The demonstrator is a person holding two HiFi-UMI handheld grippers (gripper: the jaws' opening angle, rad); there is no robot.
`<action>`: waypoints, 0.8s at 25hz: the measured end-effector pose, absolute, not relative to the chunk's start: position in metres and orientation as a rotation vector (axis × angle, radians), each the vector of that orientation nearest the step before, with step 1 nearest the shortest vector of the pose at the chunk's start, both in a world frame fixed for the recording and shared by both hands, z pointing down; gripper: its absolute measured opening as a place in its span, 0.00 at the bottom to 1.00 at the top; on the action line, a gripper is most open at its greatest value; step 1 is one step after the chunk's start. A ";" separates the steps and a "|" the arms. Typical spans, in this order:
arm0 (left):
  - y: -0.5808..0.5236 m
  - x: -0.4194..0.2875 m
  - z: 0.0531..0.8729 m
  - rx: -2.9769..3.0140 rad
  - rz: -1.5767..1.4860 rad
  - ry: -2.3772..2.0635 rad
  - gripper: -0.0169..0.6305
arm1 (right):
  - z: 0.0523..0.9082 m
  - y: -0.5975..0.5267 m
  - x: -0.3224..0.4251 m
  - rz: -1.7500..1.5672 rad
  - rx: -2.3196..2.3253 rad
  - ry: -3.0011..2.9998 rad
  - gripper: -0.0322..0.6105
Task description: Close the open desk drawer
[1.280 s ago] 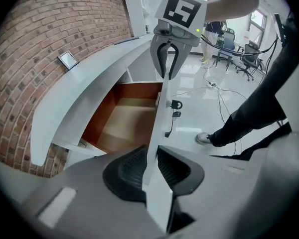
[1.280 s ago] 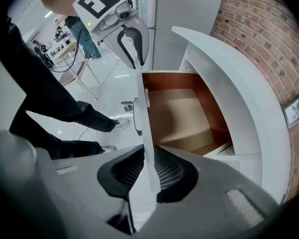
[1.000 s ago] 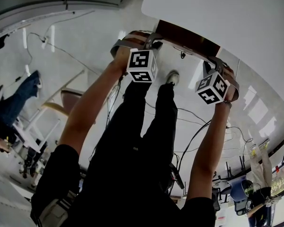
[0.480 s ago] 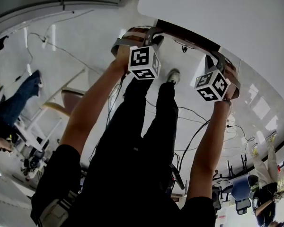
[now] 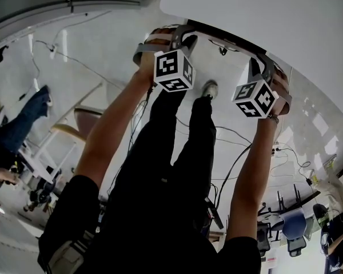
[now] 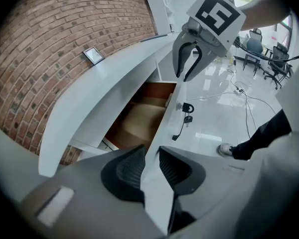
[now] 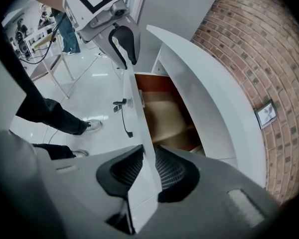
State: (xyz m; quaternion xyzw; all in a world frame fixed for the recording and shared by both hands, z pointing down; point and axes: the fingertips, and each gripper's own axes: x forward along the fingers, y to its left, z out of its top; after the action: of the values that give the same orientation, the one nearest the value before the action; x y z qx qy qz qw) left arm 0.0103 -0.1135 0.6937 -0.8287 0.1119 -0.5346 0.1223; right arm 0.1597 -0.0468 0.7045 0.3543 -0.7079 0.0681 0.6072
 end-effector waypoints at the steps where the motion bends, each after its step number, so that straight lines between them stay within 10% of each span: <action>1: -0.115 0.010 0.693 -2.413 -1.559 0.339 0.19 | 0.703 -0.049 0.160 0.151 0.827 -1.634 0.18; 20: -0.126 0.017 0.692 -2.417 -1.465 0.469 0.23 | 0.703 -0.057 0.167 0.095 0.956 -1.597 0.21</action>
State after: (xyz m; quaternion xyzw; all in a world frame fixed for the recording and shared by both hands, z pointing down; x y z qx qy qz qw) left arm 0.0172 -0.1256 0.6922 -0.8356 0.1623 -0.5064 0.1379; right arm 0.1668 -0.0571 0.7029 0.4117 -0.6879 0.0410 0.5963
